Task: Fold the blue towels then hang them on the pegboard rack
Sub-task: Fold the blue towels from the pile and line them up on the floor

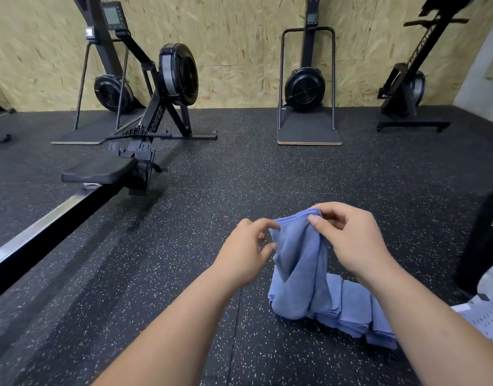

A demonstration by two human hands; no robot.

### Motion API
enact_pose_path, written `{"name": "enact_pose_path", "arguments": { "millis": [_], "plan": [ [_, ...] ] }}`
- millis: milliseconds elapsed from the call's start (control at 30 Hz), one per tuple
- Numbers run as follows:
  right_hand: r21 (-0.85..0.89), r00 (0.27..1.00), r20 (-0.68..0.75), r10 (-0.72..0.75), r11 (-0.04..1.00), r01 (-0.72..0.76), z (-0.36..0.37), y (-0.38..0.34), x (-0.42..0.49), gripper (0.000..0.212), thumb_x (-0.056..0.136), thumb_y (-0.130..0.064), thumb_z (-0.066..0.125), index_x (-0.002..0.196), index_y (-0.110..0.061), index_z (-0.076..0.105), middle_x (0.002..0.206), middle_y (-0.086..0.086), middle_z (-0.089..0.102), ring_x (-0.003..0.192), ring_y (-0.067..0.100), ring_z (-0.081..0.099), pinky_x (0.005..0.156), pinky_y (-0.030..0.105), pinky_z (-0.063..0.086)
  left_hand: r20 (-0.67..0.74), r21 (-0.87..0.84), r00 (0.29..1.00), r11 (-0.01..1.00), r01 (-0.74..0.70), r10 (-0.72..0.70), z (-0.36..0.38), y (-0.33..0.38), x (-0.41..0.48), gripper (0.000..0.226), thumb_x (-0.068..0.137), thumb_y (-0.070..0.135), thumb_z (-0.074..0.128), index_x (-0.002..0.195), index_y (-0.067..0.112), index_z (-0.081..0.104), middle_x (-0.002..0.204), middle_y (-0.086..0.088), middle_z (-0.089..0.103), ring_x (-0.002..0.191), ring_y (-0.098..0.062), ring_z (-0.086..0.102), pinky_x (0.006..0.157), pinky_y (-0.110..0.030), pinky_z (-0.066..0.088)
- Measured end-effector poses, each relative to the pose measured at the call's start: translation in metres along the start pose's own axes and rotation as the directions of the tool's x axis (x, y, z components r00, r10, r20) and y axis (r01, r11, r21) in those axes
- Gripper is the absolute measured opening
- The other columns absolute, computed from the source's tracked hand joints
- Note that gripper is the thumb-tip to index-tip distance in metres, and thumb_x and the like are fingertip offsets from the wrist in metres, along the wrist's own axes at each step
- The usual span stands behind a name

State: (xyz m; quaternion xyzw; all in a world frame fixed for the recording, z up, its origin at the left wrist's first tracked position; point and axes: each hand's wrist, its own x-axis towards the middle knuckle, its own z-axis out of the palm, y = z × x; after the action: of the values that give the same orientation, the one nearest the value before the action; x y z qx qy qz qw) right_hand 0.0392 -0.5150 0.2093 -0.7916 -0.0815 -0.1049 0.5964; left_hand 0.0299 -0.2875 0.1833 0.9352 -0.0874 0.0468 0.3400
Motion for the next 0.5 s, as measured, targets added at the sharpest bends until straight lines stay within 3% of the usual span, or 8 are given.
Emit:
{"name": "enact_pose_path", "arguments": {
  "millis": [100,200,333,433,500],
  "plan": [
    [0.033,0.999,0.031,-0.014,0.999,0.013,-0.003,-0.004,0.000,0.016,0.096,-0.008,0.076,0.101,-0.023,0.080,0.097,-0.009,0.081,0.093,0.010,0.076,0.089,0.031,0.058,-0.044,0.006,0.999,1.000,-0.007,0.008,0.003,-0.001,0.001,0.036,0.098,0.030,0.070,0.125,0.050,0.055,0.107,0.012,0.044,0.087,-0.009,0.064,0.093,-0.039,0.056],
    [0.043,0.998,0.059,-0.026,0.999,0.024,-0.006,-0.007,-0.002,0.017,0.096,-0.007,0.076,0.101,-0.023,0.080,0.097,-0.008,0.081,0.091,0.008,0.075,0.085,0.026,0.056,-0.112,-0.036,0.993,0.999,-0.027,0.023,0.000,0.002,0.001,0.038,0.096,0.030,0.072,0.122,0.050,0.053,0.112,0.013,0.045,0.080,-0.005,0.063,0.089,-0.040,0.058],
    [0.065,0.996,0.086,-0.029,0.998,0.023,-0.009,-0.008,-0.003,0.017,0.095,-0.006,0.076,0.103,-0.021,0.080,0.100,-0.004,0.081,0.094,0.011,0.075,0.089,0.028,0.057,-0.069,0.050,0.997,0.998,-0.028,0.032,0.002,-0.002,0.004,0.017,0.099,0.038,0.069,0.111,0.044,0.058,0.111,0.012,0.048,0.085,-0.012,0.063,0.087,-0.040,0.057],
    [0.049,0.999,0.009,-0.031,0.998,0.030,-0.011,-0.005,-0.001,0.015,0.096,-0.010,0.076,0.102,-0.022,0.080,0.099,-0.007,0.080,0.094,0.010,0.074,0.090,0.030,0.057,-0.010,0.196,1.000,0.981,0.001,0.001,0.004,-0.006,0.003,0.013,0.101,0.044,0.066,0.102,0.032,0.063,0.105,0.006,0.057,0.089,-0.021,0.063,0.085,-0.041,0.056],
    [-0.061,0.996,-0.083,-0.028,0.998,0.023,-0.014,0.003,0.002,0.012,0.095,-0.016,0.077,0.100,-0.026,0.080,0.095,-0.013,0.080,0.089,0.006,0.073,0.086,0.029,0.056,-0.028,0.260,1.000,0.965,0.018,-0.010,0.002,-0.009,0.004,0.017,0.101,0.045,0.066,0.097,0.029,0.065,0.097,0.004,0.067,0.088,-0.024,0.064,0.080,-0.040,0.057]
  ]
}}
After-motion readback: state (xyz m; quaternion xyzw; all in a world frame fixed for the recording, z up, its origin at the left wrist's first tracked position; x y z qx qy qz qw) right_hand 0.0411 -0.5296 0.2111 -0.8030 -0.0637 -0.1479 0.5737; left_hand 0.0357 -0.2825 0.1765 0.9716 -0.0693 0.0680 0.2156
